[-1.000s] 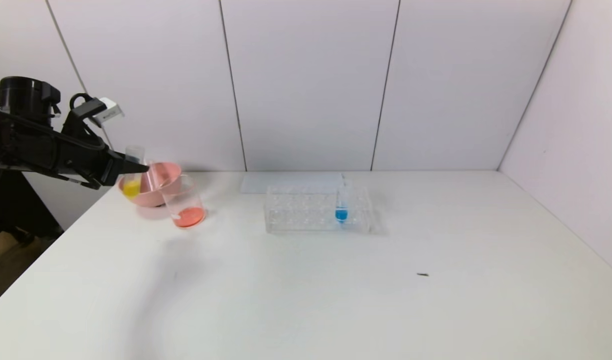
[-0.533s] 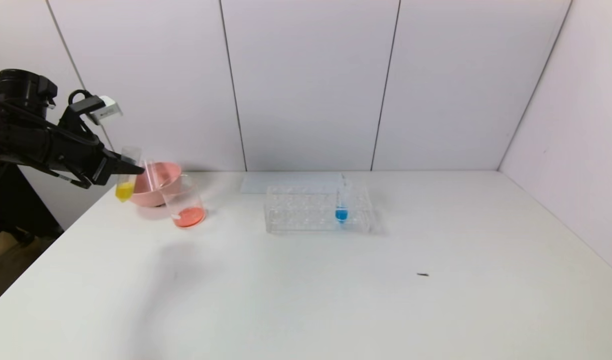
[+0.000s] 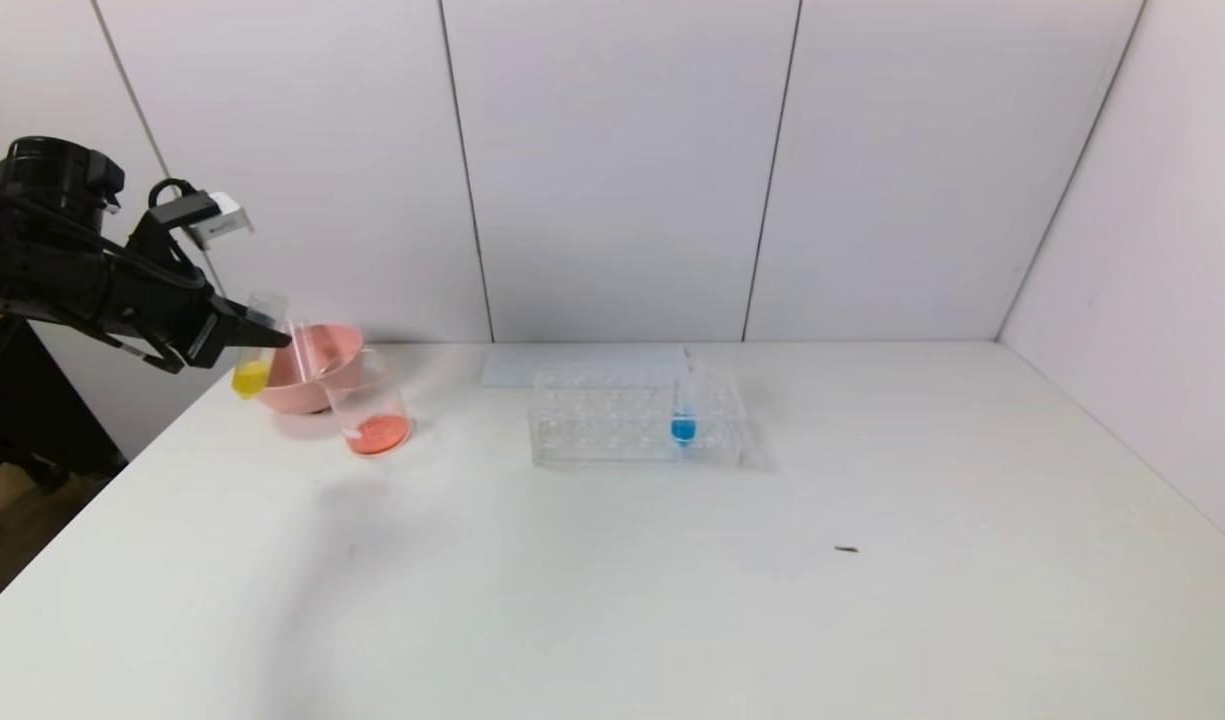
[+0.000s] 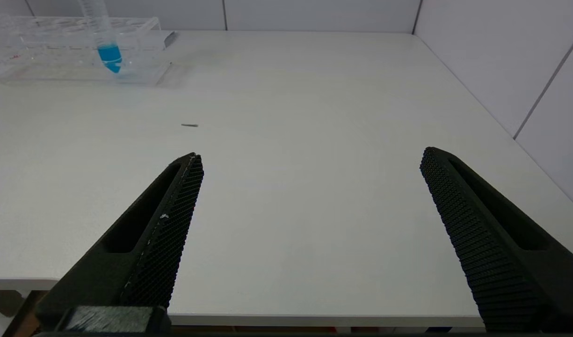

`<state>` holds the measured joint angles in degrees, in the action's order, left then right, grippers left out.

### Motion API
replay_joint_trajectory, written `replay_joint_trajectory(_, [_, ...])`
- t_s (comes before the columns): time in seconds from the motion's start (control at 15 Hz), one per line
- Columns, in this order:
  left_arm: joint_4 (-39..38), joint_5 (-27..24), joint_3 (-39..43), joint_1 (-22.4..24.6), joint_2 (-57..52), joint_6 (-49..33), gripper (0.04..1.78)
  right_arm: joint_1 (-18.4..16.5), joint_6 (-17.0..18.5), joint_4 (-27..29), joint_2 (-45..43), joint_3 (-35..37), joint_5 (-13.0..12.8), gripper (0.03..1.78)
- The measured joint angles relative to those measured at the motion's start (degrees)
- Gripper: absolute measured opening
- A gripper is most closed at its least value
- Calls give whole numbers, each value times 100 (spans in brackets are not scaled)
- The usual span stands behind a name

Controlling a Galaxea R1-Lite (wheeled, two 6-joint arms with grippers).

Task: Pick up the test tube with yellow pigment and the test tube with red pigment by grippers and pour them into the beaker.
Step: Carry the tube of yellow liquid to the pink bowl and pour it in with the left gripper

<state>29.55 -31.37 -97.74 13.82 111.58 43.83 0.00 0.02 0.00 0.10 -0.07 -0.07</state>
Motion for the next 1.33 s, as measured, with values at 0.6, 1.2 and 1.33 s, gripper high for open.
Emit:
replay_joint_trajectory(0.6, [1369, 52, -1196, 152, 411, 1232, 45, 0, 0, 0, 0, 0, -2, 170])
replay_joint_trajectory(1.2, [1662, 190, -1593, 133, 656, 1612, 45, 0, 0, 0, 0, 0, -2, 170])
replay_joint_trajectory(1.33, [1699, 207, -1604, 119, 680, 1648, 45, 0, 0, 0, 0, 0, -2, 170])
